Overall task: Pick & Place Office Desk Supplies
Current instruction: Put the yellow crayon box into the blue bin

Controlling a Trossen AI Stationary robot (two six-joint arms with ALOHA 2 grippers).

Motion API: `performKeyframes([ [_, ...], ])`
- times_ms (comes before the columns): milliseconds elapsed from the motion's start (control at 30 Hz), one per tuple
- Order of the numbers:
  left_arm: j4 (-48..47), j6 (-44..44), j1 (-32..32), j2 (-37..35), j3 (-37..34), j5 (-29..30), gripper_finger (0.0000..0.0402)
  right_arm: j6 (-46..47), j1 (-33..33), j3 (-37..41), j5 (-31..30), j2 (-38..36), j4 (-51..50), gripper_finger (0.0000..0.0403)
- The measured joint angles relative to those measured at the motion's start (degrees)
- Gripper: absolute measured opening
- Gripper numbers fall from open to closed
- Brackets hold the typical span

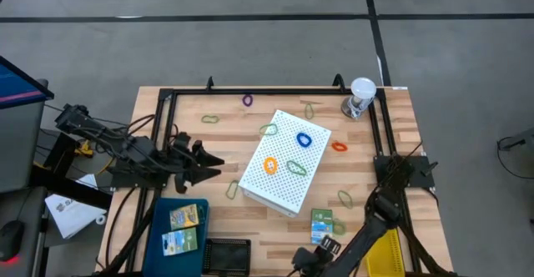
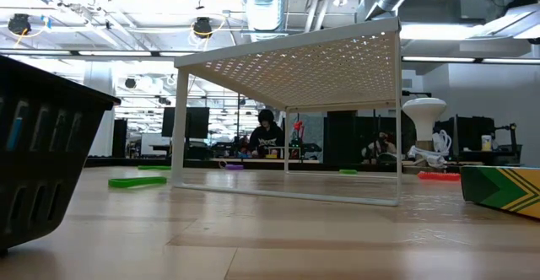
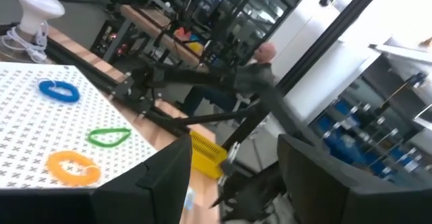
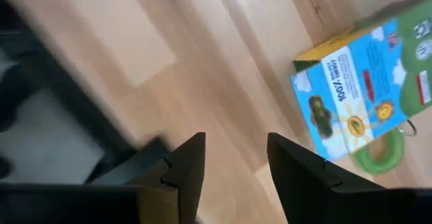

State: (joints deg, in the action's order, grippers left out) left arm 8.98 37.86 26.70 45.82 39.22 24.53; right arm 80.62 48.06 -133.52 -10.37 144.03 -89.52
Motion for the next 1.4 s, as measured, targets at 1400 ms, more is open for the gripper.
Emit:
performKeyframes([
  [1400, 10.5, 7.5, 0.0, 0.0, 0.0, 2.4, 0.0214, -7.1, 1.5, 0.0, -2.9, -0.5, -0.5, 0.0162],
])
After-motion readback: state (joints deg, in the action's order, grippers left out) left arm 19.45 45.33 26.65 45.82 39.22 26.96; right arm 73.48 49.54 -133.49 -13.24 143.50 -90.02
